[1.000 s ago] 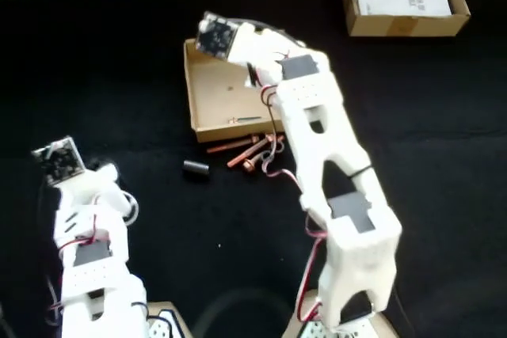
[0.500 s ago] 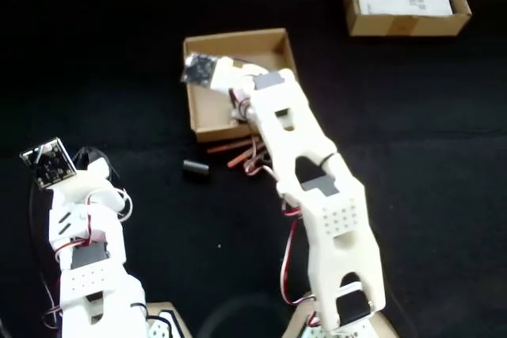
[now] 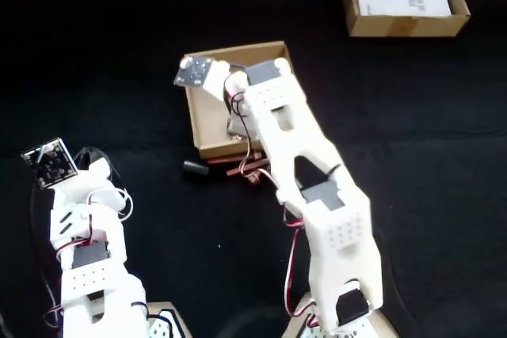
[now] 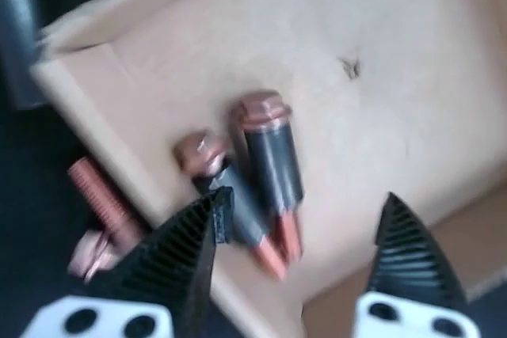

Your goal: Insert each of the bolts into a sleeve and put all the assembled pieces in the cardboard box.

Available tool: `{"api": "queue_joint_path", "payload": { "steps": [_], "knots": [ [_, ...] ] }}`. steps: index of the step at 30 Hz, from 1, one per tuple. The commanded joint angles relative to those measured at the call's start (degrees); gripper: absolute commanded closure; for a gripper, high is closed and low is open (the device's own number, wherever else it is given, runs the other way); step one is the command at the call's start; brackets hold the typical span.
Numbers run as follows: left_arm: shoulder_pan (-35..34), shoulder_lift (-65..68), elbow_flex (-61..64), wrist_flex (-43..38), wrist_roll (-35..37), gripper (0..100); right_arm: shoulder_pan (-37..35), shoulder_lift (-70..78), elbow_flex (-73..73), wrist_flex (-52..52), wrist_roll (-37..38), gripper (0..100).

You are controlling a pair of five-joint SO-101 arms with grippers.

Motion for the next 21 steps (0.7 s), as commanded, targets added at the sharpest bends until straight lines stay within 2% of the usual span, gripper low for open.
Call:
{"api": "queue_joint_path", "payload": {
  "steps": [1, 4, 7, 11, 13, 18, 21],
  "knots": [
    [1.3, 0.0, 0.7, 0.0, -0.5, 97, -0.7, -11.3, -1.5, 1.5, -0.6, 79.8],
    [1.5, 2.5, 0.6, -0.4, -0.6, 97, -0.7, -18.2, -1.5, 4.4, -0.6, 87.0],
    [2.3, 4.9, 0.5, -1.8, -0.6, 96, -0.8, -25.3, -1.5, 12.1, -2.0, 92.3],
    [2.4, 5.3, 0.5, -3.3, -0.6, 96, -1.0, -32.4, -1.2, 23.7, -13.3, 93.6],
    [2.4, 5.4, 0.5, -3.3, -0.6, 96, -0.7, -35.0, 0.7, 24.7, -18.5, 93.6],
    [2.4, 5.6, 0.5, -3.3, -0.6, 96, -0.3, -41.5, 18.1, 24.7, -24.9, 93.6],
    [2.4, 5.6, 0.5, -3.3, -0.6, 96, -1.6, -43.6, 31.9, 24.4, -25.7, 93.5]
  ]
}}
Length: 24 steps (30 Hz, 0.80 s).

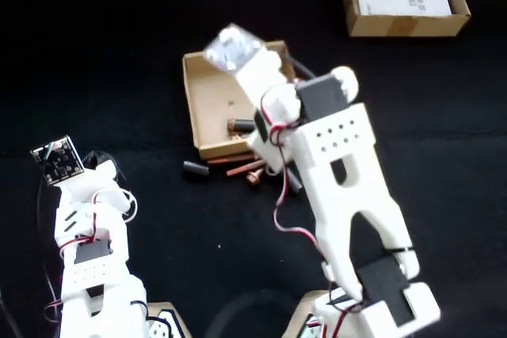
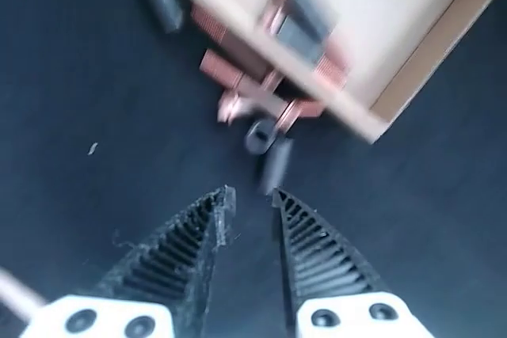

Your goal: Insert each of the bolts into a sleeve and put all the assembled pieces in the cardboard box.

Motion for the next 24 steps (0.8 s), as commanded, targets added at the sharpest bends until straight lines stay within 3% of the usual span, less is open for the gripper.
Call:
{"api": "queue_joint_path", "payload": {
  "steps": [1, 7, 12, 15, 24],
  "knots": [
    [1.0, 0.2, 0.6, -1.2, -0.4, 96, -1.2, -4.0, 15.2, -0.7, -1.1, 93.2],
    [1.0, 0.2, 0.6, -1.1, -0.4, 96, 2.5, -4.0, 28.4, -13.6, -1.1, 82.1],
    [1.0, 0.0, 0.6, -1.1, -0.4, 96, 5.8, -3.8, 33.6, -25.2, -0.5, 81.1],
    [1.0, 0.0, 0.6, -1.1, -0.4, 96, 6.2, -3.8, 36.1, -30.0, 3.9, 81.1],
    [1.0, 0.0, 0.6, -1.1, -0.4, 96, 8.6, 9.9, 29.2, -31.9, 5.6, 81.1]
  ]
}}
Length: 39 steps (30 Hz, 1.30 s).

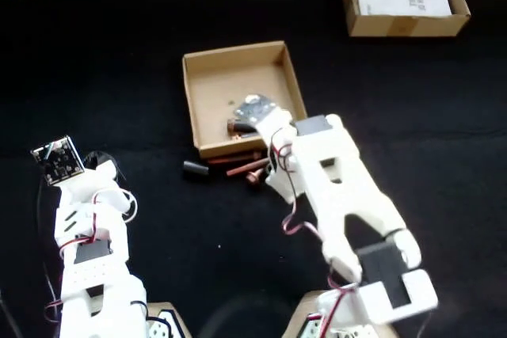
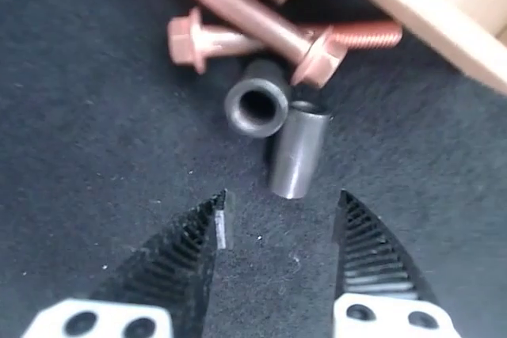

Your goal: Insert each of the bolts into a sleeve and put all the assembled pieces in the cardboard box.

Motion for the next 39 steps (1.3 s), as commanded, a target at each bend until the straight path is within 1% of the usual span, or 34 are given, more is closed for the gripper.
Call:
{"api": "queue_joint_path", "payload": {
  "steps": [1, 5, 10, 25, 27, 30, 31, 32, 39],
  "knots": [
    [1.0, -0.1, 0.6, -1.1, -0.4, 96, 1.7, 5.1, -6.5, -0.2, 0.7, 81.1],
    [1.0, -0.1, 0.6, -1.1, -0.4, 96, 1.6, 11.4, -12.5, 3.3, 0.7, 81.1],
    [1.0, -0.1, 0.6, -1.1, -0.4, 96, 1.6, 17.7, -17.5, 3.6, 0.7, 81.1],
    [1.0, -0.2, 0.6, -0.5, -0.4, 96, 1.6, 25.5, -18.2, 3.1, 0.8, 81.3],
    [1.0, -0.2, 0.7, -0.2, -0.4, 96, 1.5, 26.7, -18.2, 3.1, 0.8, 85.0],
    [1.0, -0.2, 0.7, -0.1, -0.4, 96, 1.4, 27.3, -18.2, 3.1, 0.6, 97.9],
    [1.0, -0.2, 0.7, 0.0, -0.4, 96, 1.4, 27.5, -18.2, 3.1, 0.4, 99.6],
    [1.0, -0.2, 0.7, 0.0, -0.4, 96, 1.4, 27.5, -18.2, 3.1, 0.4, 98.1],
    [1.0, -0.2, 0.7, 0.0, -0.4, 96, 1.6, 27.2, -19.5, 4.5, 0.4, 99.1]
  ]
}}
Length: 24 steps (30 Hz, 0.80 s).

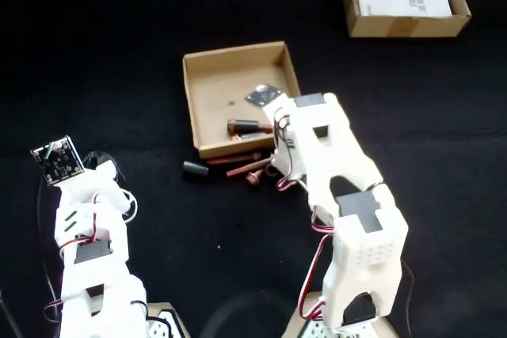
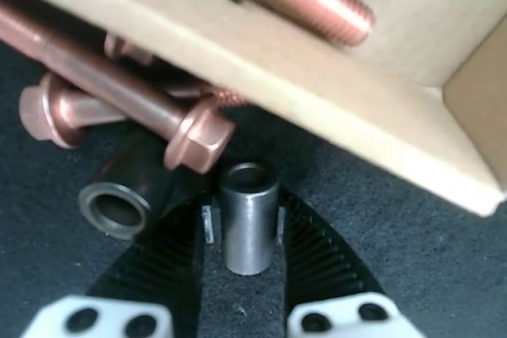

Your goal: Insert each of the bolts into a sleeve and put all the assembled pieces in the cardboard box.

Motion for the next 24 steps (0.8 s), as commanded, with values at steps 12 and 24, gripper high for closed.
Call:
{"api": "queue_joint_path", "payload": {
  "steps": [12, 24],
  "knots": [
    [1.1, -0.1, 0.7, 0.0, -0.4, 96, 0.7, 1.4, -29.1, 24.4, -6.2, 99.1],
    [5.1, 0.4, 0.7, 2.1, -0.3, 96, 4.2, -18.7, -33.4, 29.6, -11.4, 99.1]
  ]
}}
